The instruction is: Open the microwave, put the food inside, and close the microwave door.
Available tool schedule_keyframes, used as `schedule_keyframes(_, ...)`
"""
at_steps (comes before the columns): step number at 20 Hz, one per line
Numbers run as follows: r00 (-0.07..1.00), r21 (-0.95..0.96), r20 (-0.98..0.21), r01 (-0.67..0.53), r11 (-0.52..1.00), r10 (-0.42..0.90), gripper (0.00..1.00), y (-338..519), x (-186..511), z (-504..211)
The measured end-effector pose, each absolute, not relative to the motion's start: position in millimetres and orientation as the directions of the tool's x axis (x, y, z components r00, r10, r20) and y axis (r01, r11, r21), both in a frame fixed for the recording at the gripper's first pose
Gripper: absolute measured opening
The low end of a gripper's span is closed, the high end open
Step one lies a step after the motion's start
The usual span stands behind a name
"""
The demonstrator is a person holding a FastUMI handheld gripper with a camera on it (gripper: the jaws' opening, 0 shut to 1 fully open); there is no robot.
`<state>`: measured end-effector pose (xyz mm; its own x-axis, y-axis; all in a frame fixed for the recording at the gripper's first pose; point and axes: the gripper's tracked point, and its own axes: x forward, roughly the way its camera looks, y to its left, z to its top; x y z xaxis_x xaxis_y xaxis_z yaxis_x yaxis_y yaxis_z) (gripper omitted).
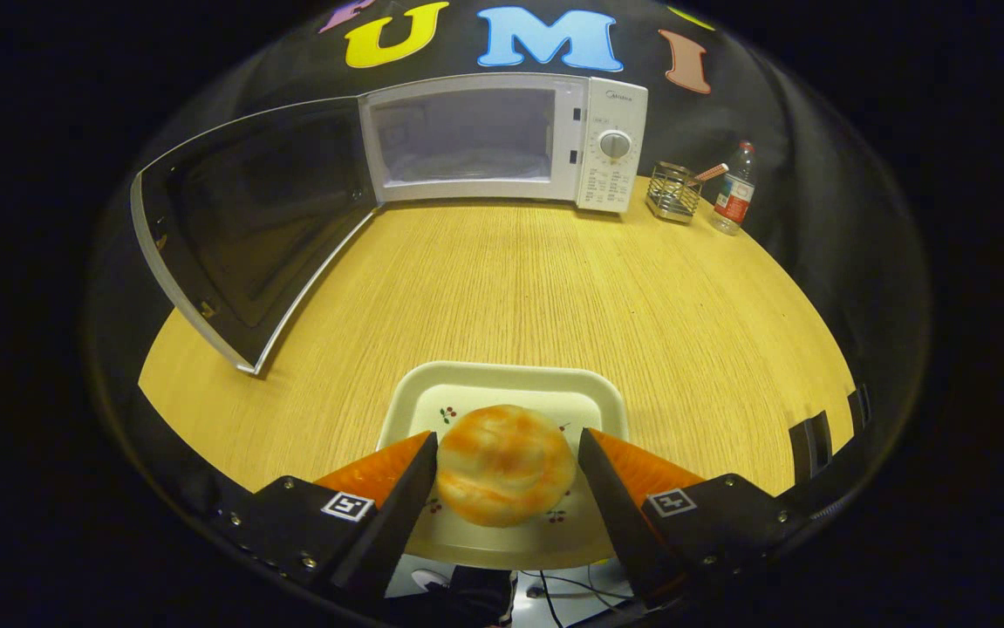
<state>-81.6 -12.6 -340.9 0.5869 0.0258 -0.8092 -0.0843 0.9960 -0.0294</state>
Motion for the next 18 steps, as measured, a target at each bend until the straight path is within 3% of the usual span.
schedule_keyframes(4,0.585,-0.015,-0.810,-0.079,0.997,0.034,0.88,-11.0,-82.2,-340.2)
schedule_keyframes(6,0.593,-0.005,-0.803,-0.100,0.995,0.055,0.74,-8.7,-81.8,-337.4)
schedule_keyframes(18,0.732,0.120,-0.663,-0.104,0.987,0.158,0.73,18.7,-12.8,-255.4)
